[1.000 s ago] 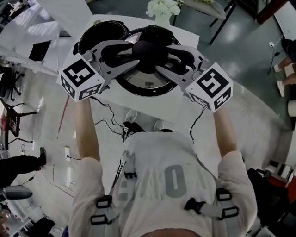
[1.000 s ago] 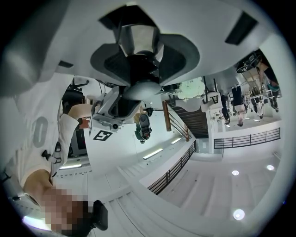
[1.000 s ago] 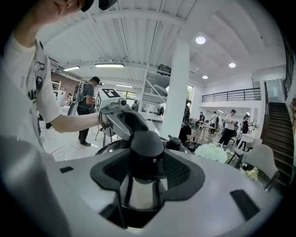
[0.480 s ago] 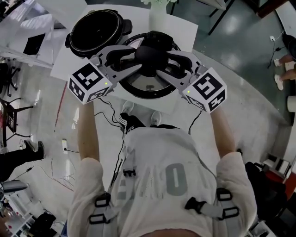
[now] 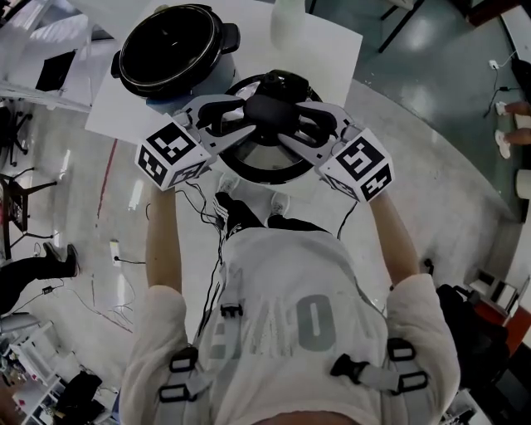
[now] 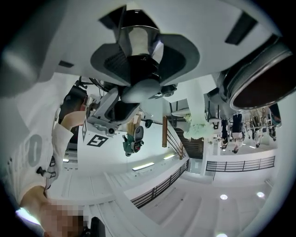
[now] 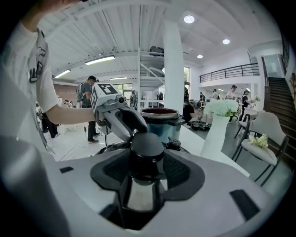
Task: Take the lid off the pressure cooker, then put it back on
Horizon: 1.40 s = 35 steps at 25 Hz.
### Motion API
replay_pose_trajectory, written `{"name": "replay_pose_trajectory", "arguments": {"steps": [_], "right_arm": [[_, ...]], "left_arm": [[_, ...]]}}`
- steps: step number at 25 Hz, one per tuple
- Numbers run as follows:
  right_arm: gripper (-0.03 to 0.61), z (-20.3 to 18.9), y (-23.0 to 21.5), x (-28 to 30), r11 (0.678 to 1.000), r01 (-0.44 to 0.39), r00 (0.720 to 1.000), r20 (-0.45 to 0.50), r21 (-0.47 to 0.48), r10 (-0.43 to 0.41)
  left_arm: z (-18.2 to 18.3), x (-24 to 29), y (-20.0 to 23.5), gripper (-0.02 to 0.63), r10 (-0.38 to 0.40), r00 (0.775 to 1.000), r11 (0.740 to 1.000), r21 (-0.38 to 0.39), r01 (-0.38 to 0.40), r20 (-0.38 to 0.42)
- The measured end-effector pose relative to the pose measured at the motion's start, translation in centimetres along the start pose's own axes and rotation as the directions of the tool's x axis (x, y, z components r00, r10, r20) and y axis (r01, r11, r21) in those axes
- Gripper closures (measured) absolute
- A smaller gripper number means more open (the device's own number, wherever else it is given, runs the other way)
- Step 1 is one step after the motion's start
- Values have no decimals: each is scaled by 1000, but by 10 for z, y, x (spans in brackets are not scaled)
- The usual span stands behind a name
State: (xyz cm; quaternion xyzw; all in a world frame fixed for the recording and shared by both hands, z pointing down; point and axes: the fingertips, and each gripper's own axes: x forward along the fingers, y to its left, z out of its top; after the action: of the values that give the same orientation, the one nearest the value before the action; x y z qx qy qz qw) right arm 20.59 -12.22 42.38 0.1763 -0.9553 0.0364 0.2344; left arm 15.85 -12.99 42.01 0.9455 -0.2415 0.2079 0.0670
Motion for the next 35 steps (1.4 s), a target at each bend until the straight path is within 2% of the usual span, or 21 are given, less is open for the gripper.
{"name": "replay_pose_trajectory", "arguments": {"steps": [5,13,16,20,25,30,35], "right_arm": [[348,-20,-5,14,999,-18,999,-29,51,20],[350,-48,-17,30,990,-47,998,-34,133,52],[350,-60,-20,36,991,-48,996,-62,128,57],[350,-71,-21,42,990,-56,995,-80,133,67],[348,-80,-23,45,995,-44,992,-113,86,53],[350,-100,-21,49,998,-45,982,-181,48,53],[351,-108,-20,50,997,-36,981,-187,66,48]], "left_arm": [[-21,12,6,423,-26,999,999,-27,25,-46],[-46,34,18,425,-57,997,994,-96,51,-55],[-59,43,19,425,-75,993,992,-107,65,-88],[-72,49,20,426,-88,992,987,-139,75,-88],[-78,55,21,426,-82,992,990,-125,69,-99],[-87,64,19,430,-92,985,990,-117,75,-143],[-88,67,20,439,-81,991,985,-162,63,-106]]}}
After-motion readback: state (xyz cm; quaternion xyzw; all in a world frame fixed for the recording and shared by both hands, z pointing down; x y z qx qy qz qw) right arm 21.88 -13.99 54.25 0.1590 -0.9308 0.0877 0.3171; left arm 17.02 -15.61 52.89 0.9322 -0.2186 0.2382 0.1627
